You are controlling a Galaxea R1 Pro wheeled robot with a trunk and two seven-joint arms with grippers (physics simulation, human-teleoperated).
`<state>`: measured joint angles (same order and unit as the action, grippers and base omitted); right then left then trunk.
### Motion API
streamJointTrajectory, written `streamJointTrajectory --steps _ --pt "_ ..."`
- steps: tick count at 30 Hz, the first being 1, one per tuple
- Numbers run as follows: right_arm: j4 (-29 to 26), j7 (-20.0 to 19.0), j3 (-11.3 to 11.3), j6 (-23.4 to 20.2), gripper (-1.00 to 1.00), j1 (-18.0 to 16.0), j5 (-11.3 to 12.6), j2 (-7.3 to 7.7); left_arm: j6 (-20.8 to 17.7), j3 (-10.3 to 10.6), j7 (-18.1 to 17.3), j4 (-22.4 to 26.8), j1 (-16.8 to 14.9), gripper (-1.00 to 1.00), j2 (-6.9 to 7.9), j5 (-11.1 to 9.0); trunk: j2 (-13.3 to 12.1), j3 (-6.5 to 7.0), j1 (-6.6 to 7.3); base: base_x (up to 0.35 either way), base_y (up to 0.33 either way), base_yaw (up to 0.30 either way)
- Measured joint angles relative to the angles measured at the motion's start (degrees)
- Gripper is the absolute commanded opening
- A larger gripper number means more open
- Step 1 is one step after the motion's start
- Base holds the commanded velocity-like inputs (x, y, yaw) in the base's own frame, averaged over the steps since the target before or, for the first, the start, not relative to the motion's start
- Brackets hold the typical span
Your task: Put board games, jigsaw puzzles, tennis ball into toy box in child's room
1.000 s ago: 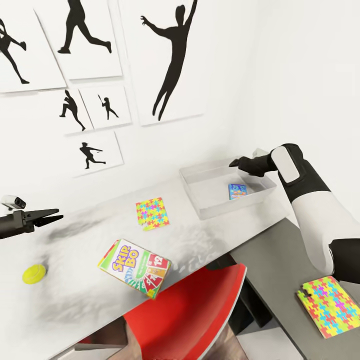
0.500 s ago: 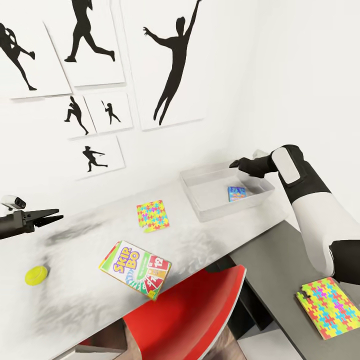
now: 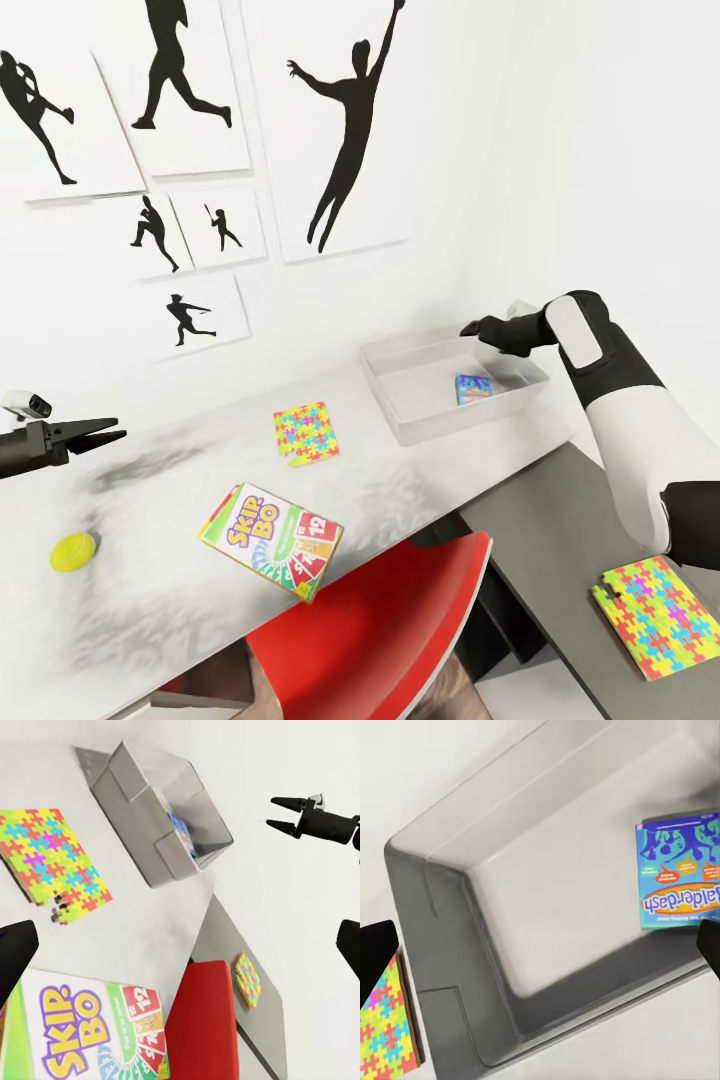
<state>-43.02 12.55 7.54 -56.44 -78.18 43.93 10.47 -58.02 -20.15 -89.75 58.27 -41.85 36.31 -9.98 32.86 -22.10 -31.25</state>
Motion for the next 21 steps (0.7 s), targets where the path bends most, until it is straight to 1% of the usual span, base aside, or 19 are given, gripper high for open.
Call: streamJointTrajectory --steps 12,16,21 --pt "0.1 0.0 0.1 0.0 1.00 0.0 -0.1 -0.28 0.0 -0.1 0.0 0.0 0.1 1.00 0.05 0.0 0.0 0.01 0.00 -0.002 0.000 0.000" --pt "0.1 0.0 0.1 0.0 1.00 0.0 -0.1 -0.27 0.0 0.0 0.0 0.0 0.1 1.00 0.05 0.0 0.0 0.03 -0.01 -0.087 0.000 -0.002" --pt "0.1 0.0 0.1 -0.1 1.00 0.0 0.0 -0.20 0.0 0.0 0.0 0.0 0.0 1.00 0.05 0.0 0.0 0.27 -0.02 -0.172 0.001 -0.048"
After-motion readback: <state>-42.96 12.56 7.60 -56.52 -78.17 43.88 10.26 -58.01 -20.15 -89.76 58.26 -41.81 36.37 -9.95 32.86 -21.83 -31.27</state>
